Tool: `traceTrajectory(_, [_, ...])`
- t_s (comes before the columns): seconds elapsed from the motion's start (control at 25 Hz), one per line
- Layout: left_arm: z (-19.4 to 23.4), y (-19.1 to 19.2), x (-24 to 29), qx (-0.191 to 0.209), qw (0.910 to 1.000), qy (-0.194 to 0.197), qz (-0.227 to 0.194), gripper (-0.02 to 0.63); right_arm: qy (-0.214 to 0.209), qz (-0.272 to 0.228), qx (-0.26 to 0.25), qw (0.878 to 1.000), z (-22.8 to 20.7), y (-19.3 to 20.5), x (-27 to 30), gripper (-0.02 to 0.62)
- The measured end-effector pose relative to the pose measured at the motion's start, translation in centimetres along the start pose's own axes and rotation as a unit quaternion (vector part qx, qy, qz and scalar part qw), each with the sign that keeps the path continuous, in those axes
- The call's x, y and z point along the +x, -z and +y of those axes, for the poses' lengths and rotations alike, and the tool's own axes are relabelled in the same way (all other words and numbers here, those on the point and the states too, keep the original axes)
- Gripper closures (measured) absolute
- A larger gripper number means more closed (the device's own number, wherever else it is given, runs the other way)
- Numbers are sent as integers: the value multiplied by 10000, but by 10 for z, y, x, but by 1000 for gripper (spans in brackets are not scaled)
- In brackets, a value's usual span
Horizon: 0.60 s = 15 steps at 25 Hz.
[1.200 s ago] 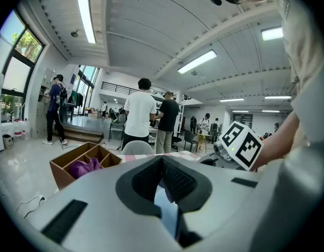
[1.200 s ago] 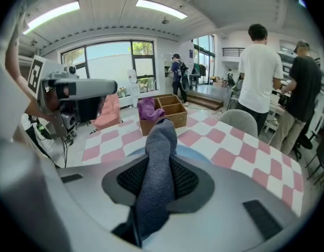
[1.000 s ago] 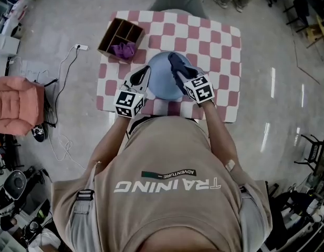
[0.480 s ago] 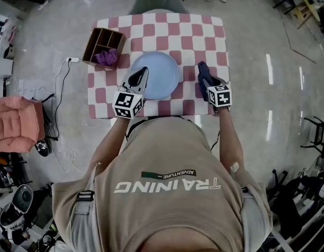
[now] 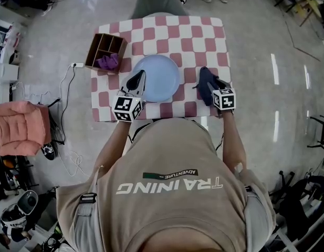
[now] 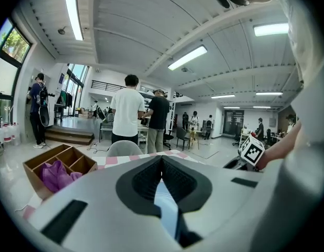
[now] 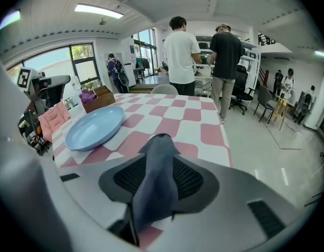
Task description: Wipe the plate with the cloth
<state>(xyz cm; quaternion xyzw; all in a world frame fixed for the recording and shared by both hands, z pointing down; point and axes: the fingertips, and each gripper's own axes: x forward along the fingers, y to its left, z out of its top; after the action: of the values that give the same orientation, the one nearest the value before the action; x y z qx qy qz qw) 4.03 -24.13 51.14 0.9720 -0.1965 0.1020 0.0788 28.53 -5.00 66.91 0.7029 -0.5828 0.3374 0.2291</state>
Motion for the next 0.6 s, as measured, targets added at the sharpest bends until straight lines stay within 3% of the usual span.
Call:
traceTrajectory(0.16, [2,-3,-3,8,9999,-99,-70,591,-80,-300,-61,9995,5,-23,-6,423])
traceTrajectory(0.28, [4,-7,-7,-29,9996,-202,-188,591,-286,-744,-289,9964,23,-60,-17,507])
traceTrajectory(0.36, [8,-9,-11,-62,9992,-298,-241,591,-668,-1041,-395,9915,45,-86,-22,550])
traceTrajectory(0.48, [16,-8,-17,-70,9986,-463,-255,591,-1316,-1519,-503,9783,81,-124,-31,566])
traceTrajectory(0.6, [24,-15,-26,-17,9976,-604,-350,591,-1858,-2052,-890,9568,122,-159,-48,572])
